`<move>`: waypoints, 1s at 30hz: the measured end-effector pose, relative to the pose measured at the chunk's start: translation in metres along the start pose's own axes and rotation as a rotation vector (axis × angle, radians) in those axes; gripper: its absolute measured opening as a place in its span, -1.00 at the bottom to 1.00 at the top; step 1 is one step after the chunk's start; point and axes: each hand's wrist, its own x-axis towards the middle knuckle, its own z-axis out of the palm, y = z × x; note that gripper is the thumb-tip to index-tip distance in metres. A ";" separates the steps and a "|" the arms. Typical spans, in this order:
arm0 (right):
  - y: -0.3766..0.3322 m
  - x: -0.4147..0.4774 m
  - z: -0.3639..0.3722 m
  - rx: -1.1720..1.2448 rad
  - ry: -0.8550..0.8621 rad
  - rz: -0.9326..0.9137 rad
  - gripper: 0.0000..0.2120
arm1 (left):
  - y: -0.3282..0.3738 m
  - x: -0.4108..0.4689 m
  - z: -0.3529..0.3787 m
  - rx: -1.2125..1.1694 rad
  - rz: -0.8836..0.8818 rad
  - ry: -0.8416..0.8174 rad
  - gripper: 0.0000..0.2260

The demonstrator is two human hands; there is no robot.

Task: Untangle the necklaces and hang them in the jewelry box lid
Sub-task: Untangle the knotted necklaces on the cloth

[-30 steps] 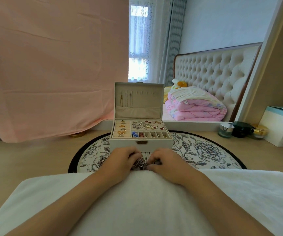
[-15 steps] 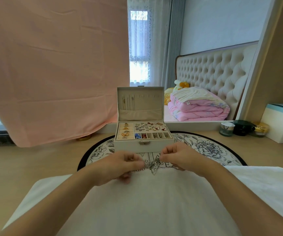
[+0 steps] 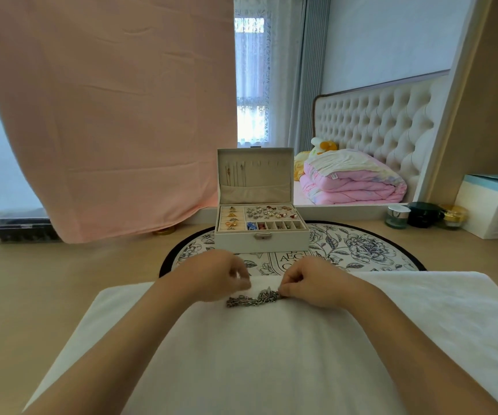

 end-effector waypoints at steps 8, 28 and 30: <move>0.007 -0.001 0.006 -0.010 0.092 -0.064 -0.93 | 0.010 0.008 0.041 -0.163 0.139 0.152 -0.89; -0.011 0.008 0.020 0.331 0.147 -0.063 -0.90 | 0.001 0.007 0.052 -0.372 0.070 0.214 -0.84; -0.011 0.008 0.020 0.540 0.204 -0.056 -0.92 | 0.003 0.008 0.054 -0.560 0.013 0.246 -0.90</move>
